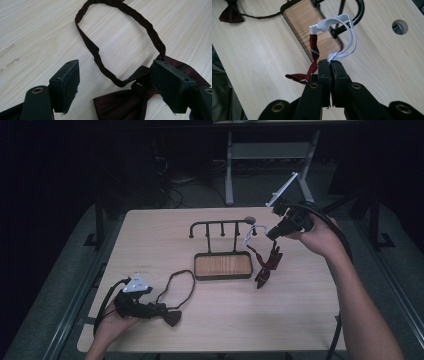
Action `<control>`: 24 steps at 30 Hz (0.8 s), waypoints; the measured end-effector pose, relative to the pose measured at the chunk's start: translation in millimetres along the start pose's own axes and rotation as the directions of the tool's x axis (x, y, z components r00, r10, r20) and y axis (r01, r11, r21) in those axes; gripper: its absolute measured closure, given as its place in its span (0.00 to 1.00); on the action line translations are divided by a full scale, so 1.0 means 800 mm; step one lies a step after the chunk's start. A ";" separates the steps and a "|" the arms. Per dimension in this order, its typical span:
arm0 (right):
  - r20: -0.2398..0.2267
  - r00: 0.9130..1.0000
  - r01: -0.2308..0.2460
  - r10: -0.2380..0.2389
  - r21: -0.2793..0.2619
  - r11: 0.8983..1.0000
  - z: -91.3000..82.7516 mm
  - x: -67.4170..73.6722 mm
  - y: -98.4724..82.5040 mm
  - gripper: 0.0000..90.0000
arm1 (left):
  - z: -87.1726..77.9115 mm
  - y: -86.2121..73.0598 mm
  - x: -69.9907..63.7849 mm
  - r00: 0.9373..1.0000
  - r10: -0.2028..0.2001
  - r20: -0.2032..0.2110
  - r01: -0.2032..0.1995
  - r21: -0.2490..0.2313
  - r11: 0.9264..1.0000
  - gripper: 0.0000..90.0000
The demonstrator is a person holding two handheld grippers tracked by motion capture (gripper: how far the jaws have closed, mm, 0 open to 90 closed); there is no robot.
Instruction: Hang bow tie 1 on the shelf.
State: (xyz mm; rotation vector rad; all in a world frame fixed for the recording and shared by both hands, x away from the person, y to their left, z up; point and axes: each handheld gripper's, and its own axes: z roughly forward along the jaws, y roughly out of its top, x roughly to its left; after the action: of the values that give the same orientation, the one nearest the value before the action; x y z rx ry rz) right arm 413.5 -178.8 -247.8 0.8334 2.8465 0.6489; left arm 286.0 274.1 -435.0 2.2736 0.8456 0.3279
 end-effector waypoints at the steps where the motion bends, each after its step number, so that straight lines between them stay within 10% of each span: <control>1: 0.000 1.000 -0.005 0.005 0.000 1.000 0.000 -0.003 0.001 0.97 | 0.000 0.000 0.000 1.000 0.001 0.000 -0.001 0.000 1.000 0.27; 24: 0.015 0.992 -0.126 0.126 -0.003 0.992 0.025 -0.048 0.011 0.90 | 0.001 0.001 -0.001 1.000 0.008 0.005 -0.008 -0.004 1.000 0.27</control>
State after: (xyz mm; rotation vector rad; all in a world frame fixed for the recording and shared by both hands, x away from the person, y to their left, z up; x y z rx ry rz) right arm 454.3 -184.9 -262.9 1.0201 2.7969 0.6560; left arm 286.0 272.5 -434.9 2.2735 0.8322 0.3268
